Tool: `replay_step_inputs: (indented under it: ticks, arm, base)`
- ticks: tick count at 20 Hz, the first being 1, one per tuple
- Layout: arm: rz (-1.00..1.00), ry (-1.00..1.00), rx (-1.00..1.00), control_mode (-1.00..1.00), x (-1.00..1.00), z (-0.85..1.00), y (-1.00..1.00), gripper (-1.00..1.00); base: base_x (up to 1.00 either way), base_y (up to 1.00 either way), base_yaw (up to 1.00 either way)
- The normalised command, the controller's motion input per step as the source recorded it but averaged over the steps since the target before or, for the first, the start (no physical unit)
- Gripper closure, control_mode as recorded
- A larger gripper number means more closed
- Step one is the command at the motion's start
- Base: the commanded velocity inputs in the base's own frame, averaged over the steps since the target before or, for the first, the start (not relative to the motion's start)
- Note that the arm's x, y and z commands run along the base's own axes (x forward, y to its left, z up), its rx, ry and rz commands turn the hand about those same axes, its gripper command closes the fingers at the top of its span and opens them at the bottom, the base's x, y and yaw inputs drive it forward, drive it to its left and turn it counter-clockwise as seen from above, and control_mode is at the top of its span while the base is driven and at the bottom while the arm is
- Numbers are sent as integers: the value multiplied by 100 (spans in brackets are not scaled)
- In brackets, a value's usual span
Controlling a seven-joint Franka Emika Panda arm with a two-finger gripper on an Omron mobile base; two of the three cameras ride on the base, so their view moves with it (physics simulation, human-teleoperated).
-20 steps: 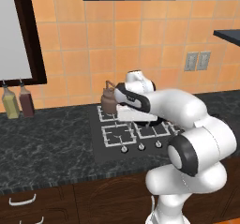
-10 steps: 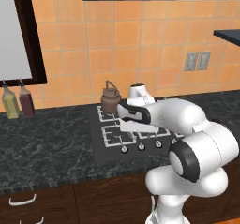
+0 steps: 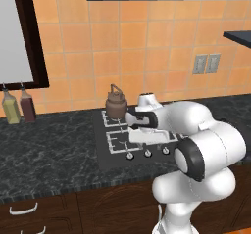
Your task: Pick the kettle from the counter and place it on a stove burner. Then turn the burner on.
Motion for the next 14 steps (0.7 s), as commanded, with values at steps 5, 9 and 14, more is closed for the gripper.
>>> replay_step_inputs:
  ticks: [5,9,14]
  arm:
    - [0,8,0,-100,4,-26,-1,-100]
    - [0,0,0,-100,0,-23,0,-100]
    - [0,0,0,-100,1,-20,0,-100]
  base:
    - [0,0,0]
    - [0,0,0]
    - [0,0,0]
